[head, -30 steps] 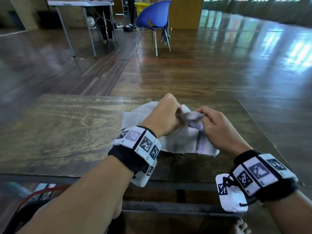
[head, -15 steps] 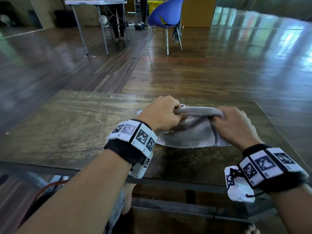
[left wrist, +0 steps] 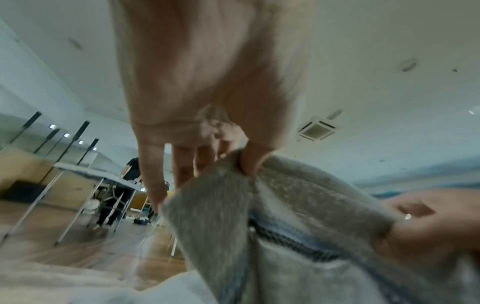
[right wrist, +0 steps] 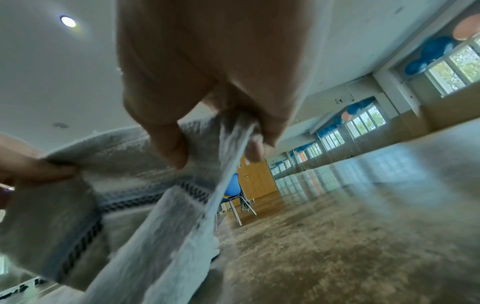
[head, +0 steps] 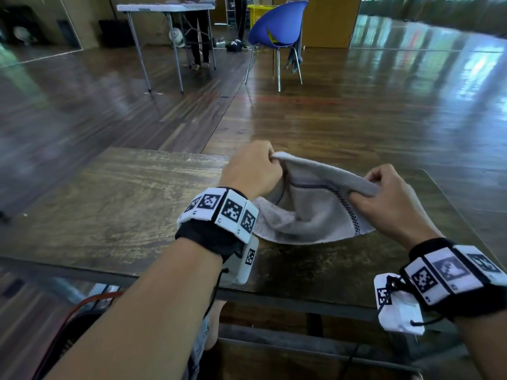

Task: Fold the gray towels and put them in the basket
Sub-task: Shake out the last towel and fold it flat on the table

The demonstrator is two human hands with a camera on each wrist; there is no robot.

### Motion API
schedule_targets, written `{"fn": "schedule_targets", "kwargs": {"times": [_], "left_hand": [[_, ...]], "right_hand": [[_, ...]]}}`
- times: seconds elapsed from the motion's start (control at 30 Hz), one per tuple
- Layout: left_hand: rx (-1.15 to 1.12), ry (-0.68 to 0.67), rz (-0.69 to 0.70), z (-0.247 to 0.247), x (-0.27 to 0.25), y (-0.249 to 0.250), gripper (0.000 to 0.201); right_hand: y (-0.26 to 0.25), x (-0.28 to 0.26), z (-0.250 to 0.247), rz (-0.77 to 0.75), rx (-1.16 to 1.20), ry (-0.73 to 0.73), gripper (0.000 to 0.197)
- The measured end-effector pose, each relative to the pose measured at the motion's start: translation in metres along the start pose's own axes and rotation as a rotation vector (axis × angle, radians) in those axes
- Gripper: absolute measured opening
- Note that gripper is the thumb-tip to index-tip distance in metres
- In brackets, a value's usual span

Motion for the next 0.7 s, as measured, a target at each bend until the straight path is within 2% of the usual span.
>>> {"fn": "schedule_targets", "kwargs": {"times": [0.07, 0.13, 0.23, 0.33, 0.4, 0.47, 0.53, 0.6, 0.7], "left_hand": [[-0.101, 0.127, -0.032, -0.007, 0.002, 0.001, 0.015], [-0.149, 0.199, -0.054, -0.011, 0.002, 0.001, 0.016], [-0.114, 0.304, 0.026, -0.021, -0.001, 0.003, 0.01], [-0.076, 0.337, 0.118, -0.028, -0.001, 0.001, 0.008], [-0.043, 0.334, 0.105, -0.029, 0.001, -0.007, 0.01], [0.018, 0.237, 0.051, -0.025, 0.004, -0.017, 0.013], [0.083, 0.004, -0.011, -0.013, 0.005, -0.029, 0.029], [0.1, -0.251, -0.014, 0.004, 0.003, -0.036, 0.04], [0.162, -0.462, 0.018, 0.028, -0.002, -0.044, 0.039]], "right_hand": [[0.001, 0.0, 0.003, -0.033, 0.024, -0.07, 0.021], [0.003, 0.002, 0.005, -0.075, -0.016, -0.081, 0.013], [0.006, 0.008, 0.001, -0.096, -0.083, 0.041, 0.015], [0.005, 0.009, -0.003, -0.061, -0.056, 0.214, 0.014], [0.003, 0.01, 0.001, -0.093, -0.061, 0.219, 0.014], [0.005, 0.011, 0.011, -0.124, -0.053, 0.076, 0.027], [0.008, 0.01, 0.023, -0.142, -0.011, -0.179, 0.034], [0.008, 0.007, 0.034, -0.184, 0.01, -0.401, 0.037], [0.004, 0.007, 0.047, -0.235, 0.027, -0.49, 0.04]]}}
Point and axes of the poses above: each hand's wrist, its own x-axis towards the middle knuckle, its own z-axis out of the palm, y = z × x, the point moved 3 cm from there along x, towards the middle knuckle, and after that the axes turned 4 degrees about -z, right-handed, at the moved point
